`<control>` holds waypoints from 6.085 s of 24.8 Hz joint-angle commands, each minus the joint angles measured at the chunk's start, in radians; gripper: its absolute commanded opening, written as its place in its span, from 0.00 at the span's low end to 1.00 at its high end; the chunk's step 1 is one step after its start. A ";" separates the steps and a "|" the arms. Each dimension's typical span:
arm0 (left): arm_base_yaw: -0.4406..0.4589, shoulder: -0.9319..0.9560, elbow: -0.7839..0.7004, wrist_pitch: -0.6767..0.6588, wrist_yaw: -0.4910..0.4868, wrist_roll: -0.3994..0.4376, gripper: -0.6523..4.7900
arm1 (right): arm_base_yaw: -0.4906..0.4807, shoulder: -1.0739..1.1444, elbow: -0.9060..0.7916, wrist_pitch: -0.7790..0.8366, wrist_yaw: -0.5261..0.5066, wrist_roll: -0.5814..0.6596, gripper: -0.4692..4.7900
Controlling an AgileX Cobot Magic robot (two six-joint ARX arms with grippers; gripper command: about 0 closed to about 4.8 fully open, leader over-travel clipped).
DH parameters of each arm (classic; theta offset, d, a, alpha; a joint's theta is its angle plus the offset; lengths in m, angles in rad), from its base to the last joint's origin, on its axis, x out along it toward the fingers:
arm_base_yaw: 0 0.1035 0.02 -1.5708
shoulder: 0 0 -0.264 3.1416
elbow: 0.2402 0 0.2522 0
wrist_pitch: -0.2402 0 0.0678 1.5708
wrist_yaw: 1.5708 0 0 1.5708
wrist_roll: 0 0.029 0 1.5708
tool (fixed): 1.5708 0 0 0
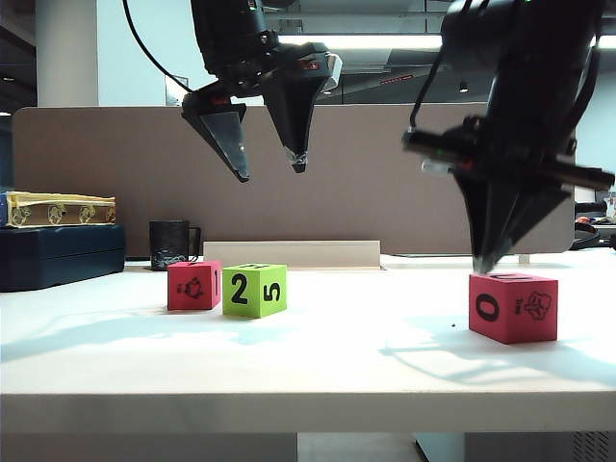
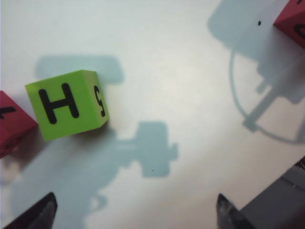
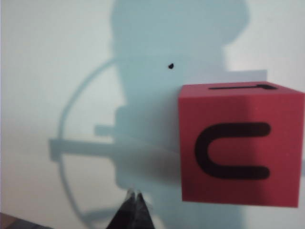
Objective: Select the appropriate blocks from the scattered letter blocks on the table and arrange them in a row to spell out "THU".
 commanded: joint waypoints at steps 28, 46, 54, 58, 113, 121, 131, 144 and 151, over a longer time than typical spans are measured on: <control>0.017 -0.006 0.004 0.006 -0.002 0.008 0.90 | -0.004 0.037 -0.003 -0.074 0.359 0.004 0.08; 0.019 -0.006 0.004 0.006 0.000 0.026 0.90 | -0.003 0.037 -0.001 -0.070 0.295 0.032 0.08; 0.024 -0.006 0.004 0.004 0.000 0.026 0.90 | -0.005 0.037 -0.001 -0.106 0.404 0.034 0.08; 0.024 -0.006 0.004 -0.001 0.000 0.026 0.90 | -0.005 0.037 -0.001 -0.139 0.450 0.034 0.08; 0.024 -0.006 0.004 -0.006 0.000 0.026 0.90 | -0.088 0.037 0.088 -0.223 0.479 0.082 0.73; 0.023 -0.013 0.005 -0.080 0.001 0.025 0.90 | -0.157 0.037 0.088 -0.203 0.323 0.082 0.73; 0.023 -0.245 0.005 0.179 0.179 0.021 0.90 | -0.159 0.039 0.082 -0.134 0.257 0.085 0.93; 0.023 -0.256 0.004 0.153 0.226 0.014 0.90 | -0.226 0.040 -0.001 -0.076 0.235 0.086 0.92; 0.023 -0.256 0.004 0.152 0.226 0.015 0.90 | -0.227 0.059 -0.006 -0.040 0.182 0.108 0.88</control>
